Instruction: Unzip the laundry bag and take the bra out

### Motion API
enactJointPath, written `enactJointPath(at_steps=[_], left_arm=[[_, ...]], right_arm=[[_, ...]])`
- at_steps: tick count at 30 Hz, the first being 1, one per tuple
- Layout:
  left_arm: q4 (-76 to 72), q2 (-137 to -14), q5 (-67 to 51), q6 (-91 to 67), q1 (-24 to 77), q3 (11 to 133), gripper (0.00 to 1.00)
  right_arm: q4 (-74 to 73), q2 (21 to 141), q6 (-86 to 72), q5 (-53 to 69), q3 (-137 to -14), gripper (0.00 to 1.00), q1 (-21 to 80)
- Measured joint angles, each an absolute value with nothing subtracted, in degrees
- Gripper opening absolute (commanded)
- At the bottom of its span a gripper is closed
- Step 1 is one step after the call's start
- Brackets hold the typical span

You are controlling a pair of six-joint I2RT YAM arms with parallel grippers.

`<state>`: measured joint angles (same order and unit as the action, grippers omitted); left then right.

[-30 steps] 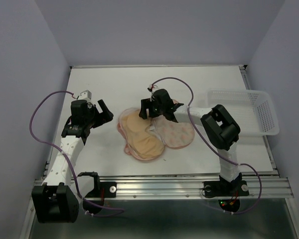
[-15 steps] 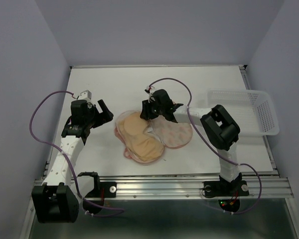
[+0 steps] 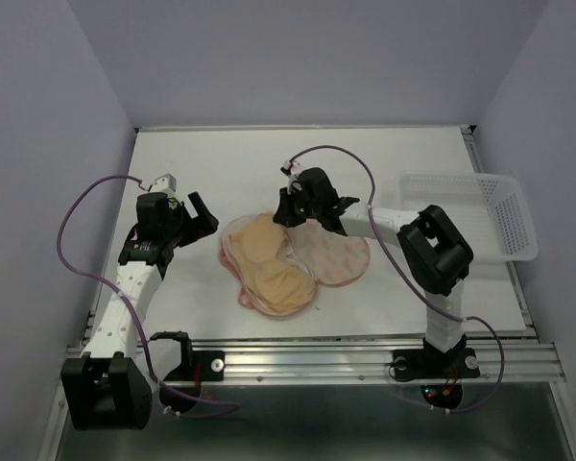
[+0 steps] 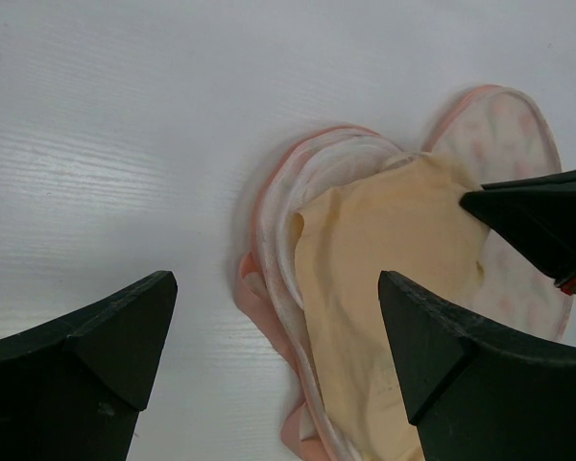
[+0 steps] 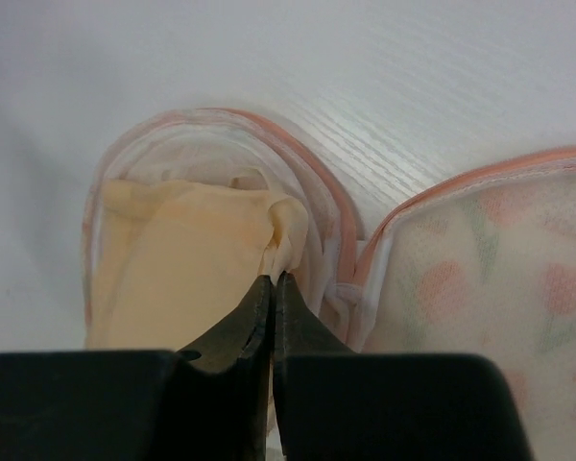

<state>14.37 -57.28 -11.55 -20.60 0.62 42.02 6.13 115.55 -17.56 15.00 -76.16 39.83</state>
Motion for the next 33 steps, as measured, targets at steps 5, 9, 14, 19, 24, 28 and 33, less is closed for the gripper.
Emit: enactJointPath(at_steps=[5, 9, 14, 19, 24, 28, 33], left_arm=[[14.37, -57.28, -11.55, -20.6, 0.62, 42.02, 0.99], [14.39, -57.28, -11.55, -20.6, 0.62, 42.02, 0.99], [14.39, -57.28, -11.55, -20.6, 0.62, 42.02, 0.99], [14.39, -57.25, -11.55, -20.58, 0.62, 42.02, 0.99], [14.37, -57.23, -11.6, -20.58, 0.62, 42.02, 0.99], [14.37, -57.17, -11.79, -20.58, 0.62, 42.02, 0.99], [14.37, -56.95, -12.12, -20.58, 0.62, 42.0, 0.99]], right_arm=[[5.58, 104.84, -18.22, 13.13, -74.15, 0.01, 39.86], [6.17, 95.02, -18.94, 8.38, -73.01, 0.01, 39.86], [6.9, 85.82, -19.25, -1.96, -71.16, 0.01, 39.86], [6.39, 78.96, -17.28, -16.19, -68.95, 0.01, 39.57], [5.98, 72.31, -14.48, -27.62, -68.07, 0.01, 35.29], [5.45, 68.01, -14.26, -31.7, -66.81, 0.01, 27.24], [3.42, 64.97, -15.94, -32.95, -63.33, 0.01, 15.77]])
